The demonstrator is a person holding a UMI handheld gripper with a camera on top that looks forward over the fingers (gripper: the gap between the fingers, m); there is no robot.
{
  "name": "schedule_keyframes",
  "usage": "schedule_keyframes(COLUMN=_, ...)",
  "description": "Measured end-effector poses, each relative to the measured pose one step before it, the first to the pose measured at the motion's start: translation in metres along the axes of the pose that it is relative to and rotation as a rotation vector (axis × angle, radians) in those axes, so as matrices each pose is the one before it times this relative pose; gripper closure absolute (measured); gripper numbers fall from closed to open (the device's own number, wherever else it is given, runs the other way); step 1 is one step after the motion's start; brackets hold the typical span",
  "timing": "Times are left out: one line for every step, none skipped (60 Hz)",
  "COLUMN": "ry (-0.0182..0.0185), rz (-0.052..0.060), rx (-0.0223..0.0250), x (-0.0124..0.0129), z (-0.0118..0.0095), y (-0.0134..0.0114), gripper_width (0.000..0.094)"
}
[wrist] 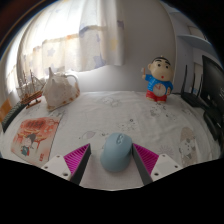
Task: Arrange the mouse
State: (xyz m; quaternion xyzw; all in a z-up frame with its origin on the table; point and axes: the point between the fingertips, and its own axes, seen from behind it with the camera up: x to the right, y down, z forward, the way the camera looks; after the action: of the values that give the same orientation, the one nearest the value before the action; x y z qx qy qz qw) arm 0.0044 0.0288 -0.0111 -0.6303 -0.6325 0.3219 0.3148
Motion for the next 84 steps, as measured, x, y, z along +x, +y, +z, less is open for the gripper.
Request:
schedule_keyframes(ry=-0.00192, rz=0.0005, rx=-0.00118, x=-0.00006, z=0.00181, y=-0.001, gripper_width=0.008)
schedule_keyframes(ry=-0.00142, rz=0.0002, rx=-0.00177, x=0.00014, z=0.00194, y=-0.00065, gripper_width=0.0081)
schedule_keyframes(ry=-0.00094, rz=0.0005, rx=-0.00167, x=0.00011, z=0.00201, y=-0.00079, gripper_width=0.0081)
schedule_keyframes(ry=-0.00117, rz=0.0001, rx=-0.00227, x=0.00007, z=0.00183, y=-0.00057, gripper_width=0.0082)
schedule_keyframes(ry=-0.00104, rz=0.0005, rx=-0.00251, x=0.00003, z=0.00147, y=-0.00024, gripper_width=0.0082)
schedule_keyframes(ry=-0.00125, rz=0.0006, rx=-0.00264, x=-0.00005, z=0.00135, y=-0.00031, gripper_width=0.0081)
schedule_keyframes(ry=-0.00141, rz=0.0009, rx=-0.00237, x=-0.00011, z=0.00124, y=-0.00034, gripper_width=0.0081)
schedule_keyframes(ry=0.00031, rz=0.0012, rx=-0.0028, x=-0.00078, z=0.00097, y=-0.00043, gripper_width=0.0081)
schedule_keyframes(ry=-0.00019, rz=0.0008, rx=-0.00172, x=0.00007, z=0.00113, y=-0.00037, gripper_width=0.008)
schedule_keyframes(ry=0.00096, rz=-0.0001, rx=-0.00003, x=0.00043, z=0.00078, y=-0.00071, gripper_width=0.0081)
schedule_keyframes(ry=0.00145, rz=-0.0009, rx=0.00152, x=0.0002, z=0.00068, y=-0.00094, gripper_width=0.0082)
schedule_keyframes(ry=0.00054, rz=-0.0004, rx=-0.00085, x=-0.00005, z=0.00075, y=-0.00025, gripper_width=0.0081)
schedule_keyframes(ry=0.00077, rz=0.0001, rx=-0.00165, x=-0.00009, z=0.00048, y=-0.00022, gripper_width=0.008)
schedule_keyframes(ry=0.0, rz=0.0005, rx=0.00017, x=0.00005, z=0.00081, y=-0.00061, gripper_width=0.0082)
schedule_keyframes(ry=0.00041, rz=0.001, rx=-0.00035, x=-0.00028, z=0.00055, y=-0.00042, gripper_width=0.0083)
schedule_keyframes(ry=0.00033, rz=0.0016, rx=-0.00095, x=-0.0005, z=0.00034, y=-0.00009, gripper_width=0.0082)
schedule_keyframes(ry=0.00141, rz=0.0017, rx=-0.00067, x=-0.0001, z=0.00023, y=-0.00018, gripper_width=0.0084)
schedule_keyframes(ry=0.00165, rz=0.0026, rx=-0.00053, x=-0.00013, z=0.00028, y=-0.00034, gripper_width=0.0086)
schedule_keyframes(ry=0.00123, rz=0.0032, rx=-0.00099, x=-0.00003, z=0.00014, y=-0.00019, gripper_width=0.0084)
schedule_keyframes(ry=0.00135, rz=0.0035, rx=-0.00025, x=-0.00016, z=0.00008, y=-0.00028, gripper_width=0.0086)
schedule_keyframes(ry=0.0001, rz=0.0032, rx=-0.00016, x=-0.00033, z=0.00008, y=-0.00037, gripper_width=0.0091)
schedule_keyframes(ry=-0.00106, rz=0.0029, rx=-0.00025, x=-0.00064, z=0.00018, y=-0.00016, gripper_width=0.0098)
schedule_keyframes(ry=-0.00029, rz=0.003, rx=-0.00006, x=-0.00041, z=0.00026, y=-0.00014, gripper_width=0.0112)
schedule_keyframes(ry=0.00021, rz=0.0028, rx=0.00013, x=-0.00016, z=0.00009, y=-0.00026, gripper_width=0.0131)
schedule_keyframes(ry=0.00163, rz=0.0031, rx=-0.00004, x=0.0002, z=0.00018, y=-0.00033, gripper_width=0.0156)
schedule_keyframes(ry=0.00184, rz=0.0032, rx=0.00082, x=0.00023, z=0.00024, y=-0.00042, gripper_width=0.0182)
schedule_keyframes(ry=0.00028, rz=0.0033, rx=0.00081, x=-0.00027, z=0.00021, y=-0.00033, gripper_width=0.0204)
schedule_keyframes(ry=-0.0006, rz=0.0025, rx=-0.00074, x=-0.0006, z=0.00021, y=0.00014, gripper_width=0.0226)
schedule_keyframes(ry=0.00005, rz=0.0018, rx=-0.00128, x=-0.00025, z=0.00033, y=0.0001, gripper_width=0.0243)
schedule_keyframes(ry=0.00168, rz=-0.0001, rx=0.0001, x=0.00036, z=0.0004, y=-0.00021, gripper_width=0.0263)
schedule_keyframes(ry=0.0049, rz=-0.0009, rx=0.00078, x=0.00087, z=0.00054, y=-0.00022, gripper_width=0.0289)
schedule_keyframes(ry=0.00653, rz=-0.0022, rx=-0.0009, x=0.00151, z=0.00057, y=0.00019, gripper_width=0.0313)
schedule_keyframes(ry=0.00769, rz=-0.0038, rx=-0.00068, x=0.00153, z=0.0004, y=-0.0001, gripper_width=0.0339)
schedule_keyframes(ry=0.00684, rz=-0.0037, rx=-0.00007, x=0.00143, z=0.00043, y=-0.00026, gripper_width=0.0368)
schedule_keyframes(ry=0.00654, rz=-0.0027, rx=-0.00165, x=0.00146, z=0.00012, y=0.0, gripper_width=0.0398)
schedule_keyframes(ry=0.00728, rz=-0.0031, rx=-0.00085, x=0.0014, z=0.00042, y=0.00025, gripper_width=0.0428)
schedule_keyframes(ry=0.00206, rz=-0.0023, rx=0.00178, x=0.00015, z=0.00021, y=-0.00049, gripper_width=0.0429)
schedule_keyframes(ry=-0.00006, rz=-0.0007, rx=-0.00068, x=-0.0002, z=0.00016, y=0.00012, gripper_width=0.0433)
schedule_keyframes(ry=0.00194, rz=-0.0019, rx=-0.00168, x=0.00036, z=-0.00005, y=0.00027, gripper_width=0.0439)
schedule_keyframes(ry=0.00237, rz=-0.0028, rx=-0.00093, x=0.00049, z=0.00007, y=-0.00006, gripper_width=0.0446)
schedule_keyframes(ry=0.00177, rz=-0.0031, rx=-0.00199, x=0.0001, z=-0.00004, y=0.00025, gripper_width=0.045)
schedule_keyframes(ry=0.00142, rz=-0.002, rx=-0.00194, x=0.0002, z=-0.00001, y=-0.0001, gripper_width=0.0469)
schedule_keyframes(ry=0.00161, rz=-0.0037, rx=-0.00172, x=-0.00003, z=0.00027, y=-0.00021, gripper_width=0.0484)
schedule_keyframes(ry=0.00198, rz=-0.0039, rx=-0.00154, x=0.00004, z=0.00013, y=-0.00029, gripper_width=0.05)
schedule_keyframes(ry=0.00235, rz=-0.0037, rx=-0.00294, x=0.00029, z=-0.00008, y=-0.00019, gripper_width=0.0507)
schedule_keyframes(ry=0.00586, rz=-0.0002, rx=-0.0013, x=0.00138, z=-0.00025, y=-0.00064, gripper_width=0.0519)
schedule_keyframes(ry=0.00883, rz=0.0026, rx=0.00101, x=0.00163, z=-0.00079, y=-0.00145, gripper_width=0.0525)
schedule_keyframes(ry=0.00676, rz=0.0036, rx=0.00435, x=0.0011, z=-0.00109, y=-0.00244, gripper_width=0.053)
schedule_keyframes(ry=0.00242, rz=0.0028, rx=0.00417, x=-0.00005, z=-0.00136, y=-0.00273, gripper_width=0.0533)
schedule_keyframes(ry=-0.00052, rz=0.0031, rx=0.00361, x=-0.00078, z=-0.00142, y=-0.00319, gripper_width=0.0543)
schedule_keyframes(ry=-0.00058, rz=0.0046, rx=0.00441, x=-0.00089, z=-0.00184, y=-0.0039, gripper_width=0.0543)
schedule_keyframes(ry=-0.00176, rz=0.0054, rx=0.00532, x=-0.00168, z=-0.00227, y=-0.00448, gripper_width=0.0543)
schedule_keyframes(ry=-0.00453, rz=0.0047, rx=0.00628, x=-0.00256, z=-0.00262, y=-0.00507, gripper_width=0.0543)
schedule_keyframes(ry=-0.00594, rz=0.0025, rx=0.0064, x=-0.00317, z=-0.00288, y=-0.00554, gripper_width=0.0543)
schedule_keyframes(ry=-0.00613, rz=-0.0002, rx=0.00629, x=-0.00394, z=-0.00316, y=-0.00608, gripper_width=0.0543)
schedule_keyframes(ry=-0.00499, rz=-0.0019, rx=0.00684, x=-0.00403, z=-0.00346, y=-0.00675, gripper_width=0.0544)
schedule_keyframes(ry=-0.00373, rz=-0.0013, rx=0.0085, x=-0.00428, z=-0.00378, y=-0.00718, gripper_width=0.0543)
schedule_keyframes(ry=-0.00381, rz=-0.0005, rx=0.00924, x=-0.00488, z=-0.00412, y=-0.0076, gripper_width=0.0544)
schedule_keyframes(ry=-0.00373, rz=-0.0001, rx=0.00738, x=-0.00585, z=-0.00486, y=-0.00765, gripper_width=0.0544)
schedule_keyframes(ry=-0.00567, rz=0.0019, rx=0.00851, x=-0.0065, z=-0.00425, y=-0.00732, gripper_width=0.0543)
schedule_keyframes(ry=-0.0074, rz=0.0041, rx=0.00791, x=-0.00755, z=-0.00414, y=-0.00704, gripper_width=0.0544)
schedule_keyframes(ry=-0.00801, rz=0.0046, rx=0.00674, x=-0.0081, z=-0.00383, y=-0.00655, gripper_width=0.0544)
schedule_keyframes(ry=-0.00799, rz=0.0045, rx=0.00454, x=-0.0089, z=-0.00358, y=-0.00545, gripper_width=0.0544)
schedule_keyframes(ry=-0.00771, rz=0.0027, rx=0.00221, x=-0.00913, z=-0.00324, y=-0.00467, gripper_width=0.0543)
schedule_keyframes(ry=-0.00853, rz=0.0017, rx=0.00073, x=-0.00965, z=-0.00307, y=-0.00383, gripper_width=0.0543)
schedule_keyframes(ry=-0.01033, rz=0.0015, rx=0.00132, x=-0.01061, z=-0.00201, y=-0.0031, gripper_width=0.0545)
schedule_keyframes(ry=-0.01289, rz=0.0036, rx=-0.00001, x=-0.01136, z=-0.00241, y=-0.00243, gripper_width=0.0544)
schedule_keyframes(ry=-0.01294, rz=0.0066, rx=0.00025, x=-0.01185, z=-0.00179, y=-0.00216, gripper_width=0.0543)
schedule_keyframes(ry=-0.01327, rz=0.0071, rx=0.00161, x=-0.01194, z=-0.00175, y=-0.00145, gripper_width=0.0544)
schedule_keyframes(ry=-0.01147, rz=0.0043, rx=0.00131, x=-0.01171, z=-0.00133, y=-0.00058, gripper_width=0.0544)
schedule_keyframes(ry=-0.00886, rz=-0.0011, rx=-0.00002, x=-0.01153, z=-0.00081, y=0.00041, gripper_width=0.0544)
schedule_keyframes(ry=-0.0073, rz=-0.0061, rx=-0.00081, x=-0.01132, z=-0.00023, y=0.00129, gripper_width=0.0544)
schedule_keyframes(ry=-0.00642, rz=-0.0063, rx=0.00044, x=-0.01119, z=-0.00002, y=0.00128, gripper_width=0.0544)
schedule_keyframes(ry=-0.00673, rz=-0.0023, rx=0.00199, x=-0.01167, z=0.00039, y=0.00171, gripper_width=0.0544)
schedule_keyframes(ry=-0.00736, rz=0.0008, rx=0.00223, x=-0.01159, z=0.00072, y=0.0024, gripper_width=0.0544)
schedule_keyframes(ry=-0.00667, rz=0.0009, rx=-0.00036, x=-0.01186, z=0.00063, y=0.0037, gripper_width=0.0544)
schedule_keyframes(ry=-0.00399, rz=-0.0033, rx=-0.00249, x=-0.00961, z=0.00208, y=0.00495, gripper_width=0.0545)
schedule_keyframes(ry=0.00115, rz=-0.0023, rx=-0.00752, x=-0.01034, z=0.00187, y=0.0054, gripper_width=0.0545)
schedule_keyframes(ry=-0.0001, rz=-0.0035, rx=-0.00675, x=-0.0084, z=0.00234, y=0.00622, gripper_width=0.0545)
schedule_keyframes(ry=0.00177, rz=-0.0039, rx=-0.00605, x=-0.00758, z=0.00261, y=0.00631, gripper_width=0.0545)
schedule_keyframes(ry=0.00351, rz=-0.0044, rx=-0.00584, x=-0.00683, z=0.00298, y=0.0065, gripper_width=0.0546)
schedule_keyframes(ry=0.00476, rz=-0.0045, rx=-0.00509, x=-0.00616, z=0.00318, y=0.0067, gripper_width=0.0545)
schedule_keyframes(ry=0.0051, rz=-0.0024, rx=-0.0062, x=-0.00561, z=0.00319, y=0.00694, gripper_width=0.0545)
schedule_keyframes(ry=0.00431, rz=-0.0008, rx=-0.00687, x=-0.00534, z=0.00332, y=0.00742, gripper_width=0.0547)
